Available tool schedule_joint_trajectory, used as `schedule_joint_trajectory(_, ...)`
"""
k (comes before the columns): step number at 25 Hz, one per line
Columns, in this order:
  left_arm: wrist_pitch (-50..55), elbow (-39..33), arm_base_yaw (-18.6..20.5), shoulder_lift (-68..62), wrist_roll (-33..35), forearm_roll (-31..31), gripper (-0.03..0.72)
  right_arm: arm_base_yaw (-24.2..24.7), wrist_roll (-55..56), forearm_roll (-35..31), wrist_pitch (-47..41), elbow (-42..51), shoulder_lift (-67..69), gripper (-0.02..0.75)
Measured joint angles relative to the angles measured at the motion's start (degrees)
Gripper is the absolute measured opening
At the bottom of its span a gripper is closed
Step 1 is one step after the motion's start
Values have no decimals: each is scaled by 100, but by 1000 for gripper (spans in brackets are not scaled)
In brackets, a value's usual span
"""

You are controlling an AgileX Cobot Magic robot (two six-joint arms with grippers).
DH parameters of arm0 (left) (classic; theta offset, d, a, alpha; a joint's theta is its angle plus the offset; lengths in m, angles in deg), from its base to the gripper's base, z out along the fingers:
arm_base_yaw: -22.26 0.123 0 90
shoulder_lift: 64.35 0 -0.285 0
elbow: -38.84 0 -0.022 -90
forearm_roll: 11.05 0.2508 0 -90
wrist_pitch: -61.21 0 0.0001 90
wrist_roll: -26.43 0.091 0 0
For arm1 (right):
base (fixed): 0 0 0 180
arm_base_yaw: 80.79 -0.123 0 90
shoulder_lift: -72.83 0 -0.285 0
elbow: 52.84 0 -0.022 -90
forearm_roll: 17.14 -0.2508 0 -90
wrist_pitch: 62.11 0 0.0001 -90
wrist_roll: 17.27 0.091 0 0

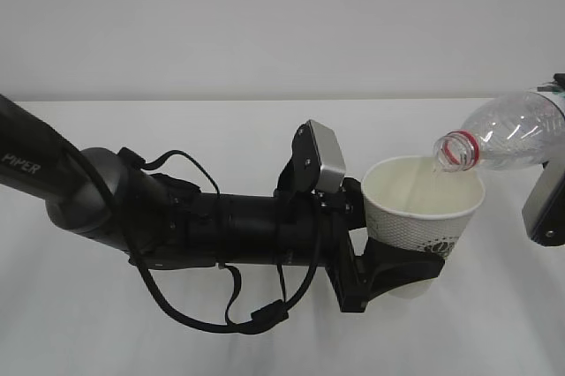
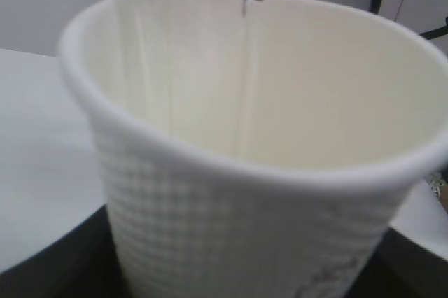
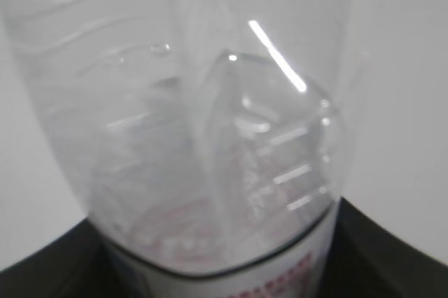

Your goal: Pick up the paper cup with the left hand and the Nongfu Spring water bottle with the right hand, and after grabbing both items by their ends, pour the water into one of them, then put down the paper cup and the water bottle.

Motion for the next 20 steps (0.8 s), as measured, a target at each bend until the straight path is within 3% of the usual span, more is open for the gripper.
schedule_joint_trajectory(20, 32, 0, 0, -44, 0, 0, 538, 0, -43, 0, 0, 0, 0, 496)
